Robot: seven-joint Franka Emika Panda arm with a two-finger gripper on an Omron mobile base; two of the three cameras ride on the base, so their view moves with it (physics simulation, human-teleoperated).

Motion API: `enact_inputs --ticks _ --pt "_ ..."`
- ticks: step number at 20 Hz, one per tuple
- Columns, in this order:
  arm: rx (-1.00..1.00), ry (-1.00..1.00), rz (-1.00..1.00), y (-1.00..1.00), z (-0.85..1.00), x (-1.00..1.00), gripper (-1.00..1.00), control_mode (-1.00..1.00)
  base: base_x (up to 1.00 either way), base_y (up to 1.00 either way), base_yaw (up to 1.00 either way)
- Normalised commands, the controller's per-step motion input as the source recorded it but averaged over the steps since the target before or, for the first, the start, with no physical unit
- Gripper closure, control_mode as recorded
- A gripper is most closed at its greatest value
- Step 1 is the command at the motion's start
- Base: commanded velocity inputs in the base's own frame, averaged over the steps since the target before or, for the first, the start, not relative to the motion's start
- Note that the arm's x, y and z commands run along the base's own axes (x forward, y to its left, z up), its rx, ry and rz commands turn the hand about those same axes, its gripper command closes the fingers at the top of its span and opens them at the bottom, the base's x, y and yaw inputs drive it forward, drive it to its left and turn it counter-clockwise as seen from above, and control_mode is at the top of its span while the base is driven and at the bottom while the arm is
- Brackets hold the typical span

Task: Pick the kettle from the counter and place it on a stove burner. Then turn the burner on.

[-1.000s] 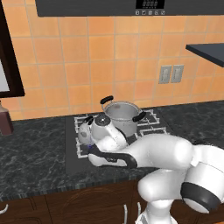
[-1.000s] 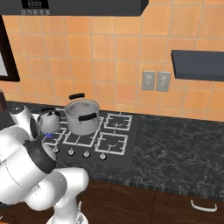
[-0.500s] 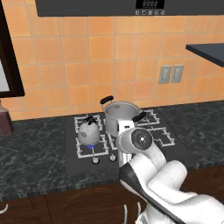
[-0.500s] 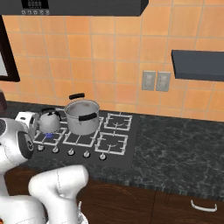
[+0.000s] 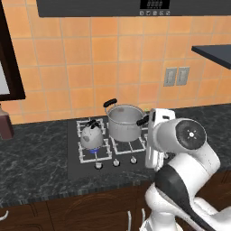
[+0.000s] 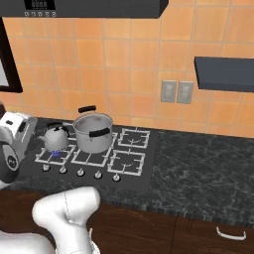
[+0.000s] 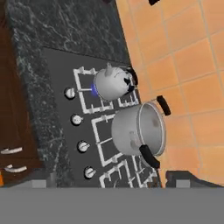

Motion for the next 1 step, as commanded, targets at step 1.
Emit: enact_inputs --ticks 1 --pt "0.01 0.00 0.00 0.00 0.00 0.00 -1.00 -1.00 0.00 0.00 0.00"
